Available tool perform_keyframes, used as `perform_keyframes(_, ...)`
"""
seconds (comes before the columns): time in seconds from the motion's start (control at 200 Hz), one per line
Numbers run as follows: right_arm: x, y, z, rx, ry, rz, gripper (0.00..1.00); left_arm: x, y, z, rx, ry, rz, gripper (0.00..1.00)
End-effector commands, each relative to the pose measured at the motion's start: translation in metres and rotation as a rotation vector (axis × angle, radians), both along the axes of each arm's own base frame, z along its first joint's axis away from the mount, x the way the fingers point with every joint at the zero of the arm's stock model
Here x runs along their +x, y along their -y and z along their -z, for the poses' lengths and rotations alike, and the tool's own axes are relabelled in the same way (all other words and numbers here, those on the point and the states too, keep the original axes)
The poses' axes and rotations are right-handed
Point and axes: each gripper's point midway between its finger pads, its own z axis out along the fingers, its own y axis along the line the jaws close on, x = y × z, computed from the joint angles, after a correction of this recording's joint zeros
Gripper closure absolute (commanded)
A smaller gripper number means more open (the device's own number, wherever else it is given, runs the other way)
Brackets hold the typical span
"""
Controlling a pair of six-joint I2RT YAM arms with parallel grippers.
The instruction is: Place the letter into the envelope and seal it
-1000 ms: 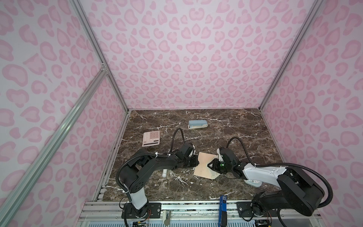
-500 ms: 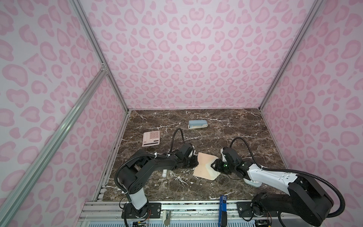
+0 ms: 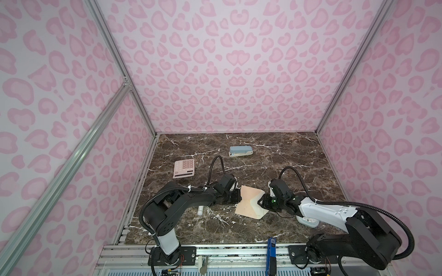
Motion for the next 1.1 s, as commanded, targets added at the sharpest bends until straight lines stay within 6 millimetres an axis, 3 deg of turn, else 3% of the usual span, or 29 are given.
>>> perform_keyframes(0.0, 0.001, -0.005, 0.001, 0.008, -0.003, -0.006, 0.6, -0.015, -0.023, 0.022, 0.12, -0.072, -0.011, 0.89)
perform_keyframes(0.305, 0.0, -0.011, 0.002, 0.012, -0.008, -0.014, 0.58, -0.014, -0.023, 0.015, 0.107, -0.052, -0.015, 0.8)
perform_keyframes(1.1, -0.004, -0.027, 0.002, 0.05, -0.037, -0.015, 0.49, -0.016, -0.02, 0.013, 0.083, -0.056, -0.013, 0.76)
